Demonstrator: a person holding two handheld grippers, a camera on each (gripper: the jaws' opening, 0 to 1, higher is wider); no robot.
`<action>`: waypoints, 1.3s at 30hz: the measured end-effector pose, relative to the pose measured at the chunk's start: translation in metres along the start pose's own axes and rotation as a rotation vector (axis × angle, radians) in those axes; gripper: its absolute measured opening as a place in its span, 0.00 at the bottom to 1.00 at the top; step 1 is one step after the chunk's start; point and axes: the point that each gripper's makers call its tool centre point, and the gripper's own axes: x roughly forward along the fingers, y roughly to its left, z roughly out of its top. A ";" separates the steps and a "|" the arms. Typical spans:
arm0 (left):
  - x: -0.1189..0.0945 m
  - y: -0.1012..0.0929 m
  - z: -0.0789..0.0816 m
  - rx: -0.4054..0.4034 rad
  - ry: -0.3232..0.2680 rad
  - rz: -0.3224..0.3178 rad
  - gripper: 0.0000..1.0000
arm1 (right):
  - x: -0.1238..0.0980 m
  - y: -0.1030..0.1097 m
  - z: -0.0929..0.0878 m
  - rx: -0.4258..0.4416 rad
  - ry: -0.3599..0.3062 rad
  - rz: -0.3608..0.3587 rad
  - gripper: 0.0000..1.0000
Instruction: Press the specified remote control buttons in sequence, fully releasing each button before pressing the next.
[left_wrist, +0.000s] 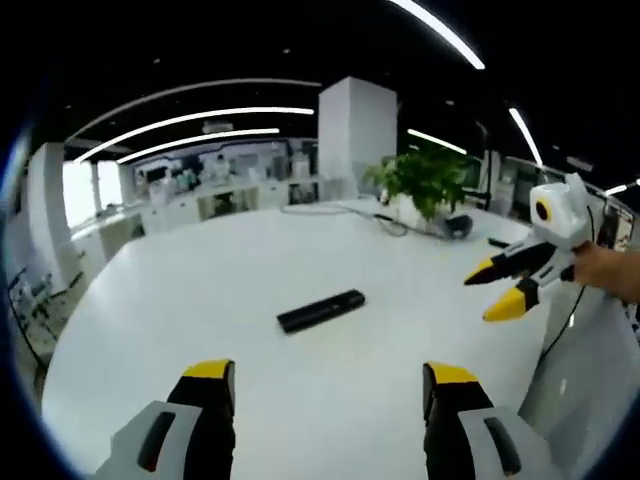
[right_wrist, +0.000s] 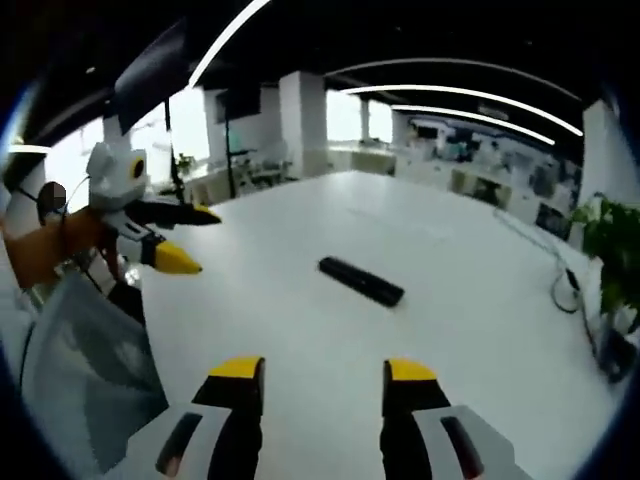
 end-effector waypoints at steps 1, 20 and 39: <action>-0.003 0.000 -0.002 -0.005 0.007 0.019 0.82 | -0.002 0.002 0.000 0.000 -0.002 -0.010 0.46; -0.017 -0.024 -0.014 -0.131 0.012 0.065 0.90 | -0.017 0.015 -0.009 0.131 -0.013 -0.060 0.53; -0.012 -0.030 -0.020 -0.140 0.020 0.069 0.89 | -0.017 0.007 -0.011 0.147 -0.002 -0.113 0.52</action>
